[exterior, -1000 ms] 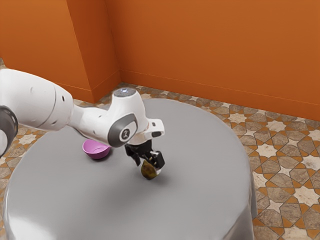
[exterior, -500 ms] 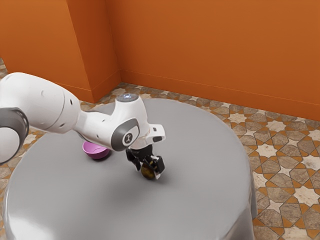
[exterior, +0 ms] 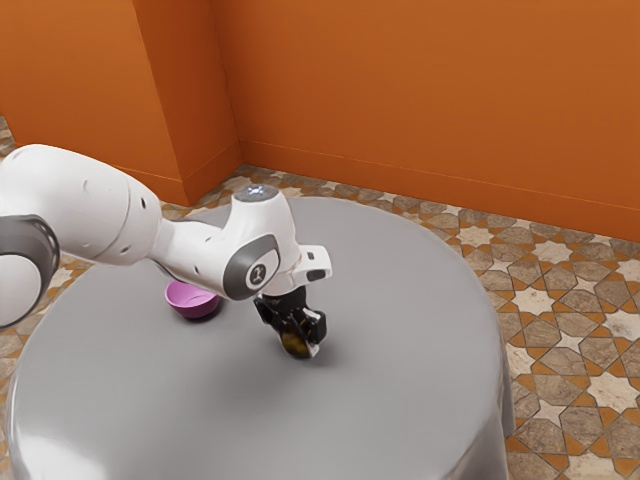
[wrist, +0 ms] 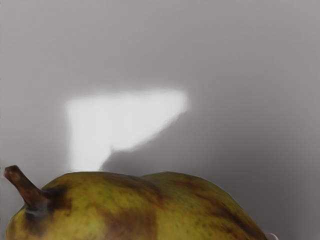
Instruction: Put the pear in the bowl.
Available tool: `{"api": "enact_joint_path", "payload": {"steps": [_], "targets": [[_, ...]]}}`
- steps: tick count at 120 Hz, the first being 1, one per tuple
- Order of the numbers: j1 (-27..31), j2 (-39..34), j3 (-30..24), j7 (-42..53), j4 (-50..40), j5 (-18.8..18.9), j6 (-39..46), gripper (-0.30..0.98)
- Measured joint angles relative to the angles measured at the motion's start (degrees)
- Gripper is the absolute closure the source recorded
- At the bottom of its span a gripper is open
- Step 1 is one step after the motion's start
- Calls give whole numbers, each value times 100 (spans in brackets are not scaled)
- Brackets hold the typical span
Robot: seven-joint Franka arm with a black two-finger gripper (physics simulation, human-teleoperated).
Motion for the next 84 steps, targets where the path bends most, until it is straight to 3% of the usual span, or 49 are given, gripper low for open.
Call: {"api": "enact_joint_path", "payload": {"steps": [48,84], "targets": [[-9,-246,16,-217,0,193,-6,50],[323,-817,179,-416,4,600,-344,65]]}}
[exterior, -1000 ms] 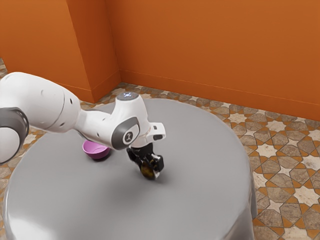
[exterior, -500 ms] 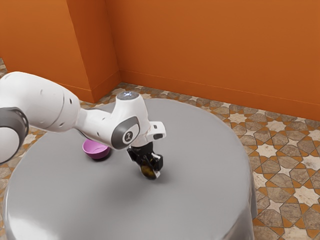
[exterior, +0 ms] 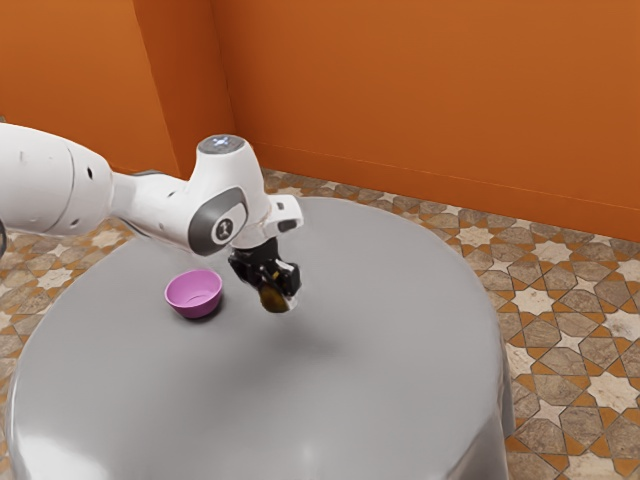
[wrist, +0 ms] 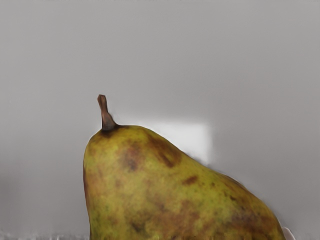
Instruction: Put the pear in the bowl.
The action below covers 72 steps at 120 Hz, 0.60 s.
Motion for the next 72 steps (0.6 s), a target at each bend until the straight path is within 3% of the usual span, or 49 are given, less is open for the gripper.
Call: {"api": "enact_joint_path", "payload": {"steps": [28,48,72], "targets": [[137,-148,576,240,201,105,-557,69],[459,-140,632,516,248,129,-793,70],[790,-59,639,798,521,313,-974,81]]}}
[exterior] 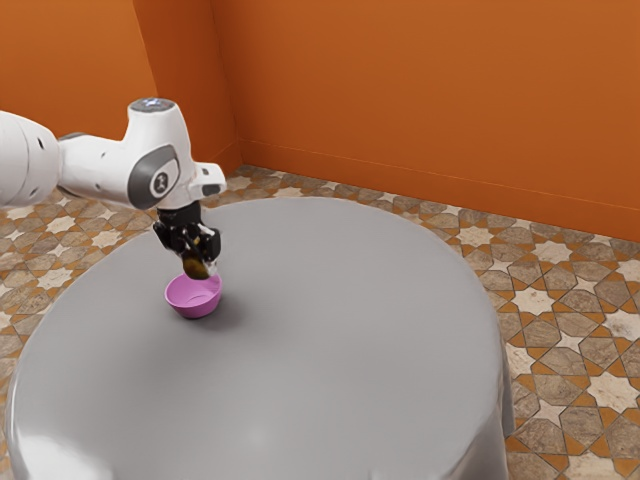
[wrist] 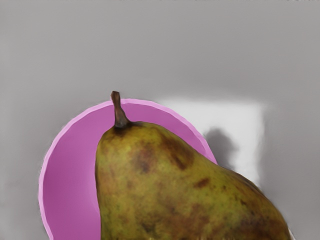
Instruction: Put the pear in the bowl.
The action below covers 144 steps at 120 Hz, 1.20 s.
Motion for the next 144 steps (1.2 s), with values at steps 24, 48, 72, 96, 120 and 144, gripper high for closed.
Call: {"api": "enact_joint_path", "payload": {"steps": [24,48,72,96,120,144], "targets": [[180,94,66,295,144,68,-82,80],[179,106,70,609,151,-26,-107,53],[188,133,69,1111,145,-307,-172,21],[187,160,74,1520,143,-398,-211,8],[4,-229,79,1774,171,-425,-424,3],[-874,-1540,72,1478,1055,-394,-2138,1]]}}
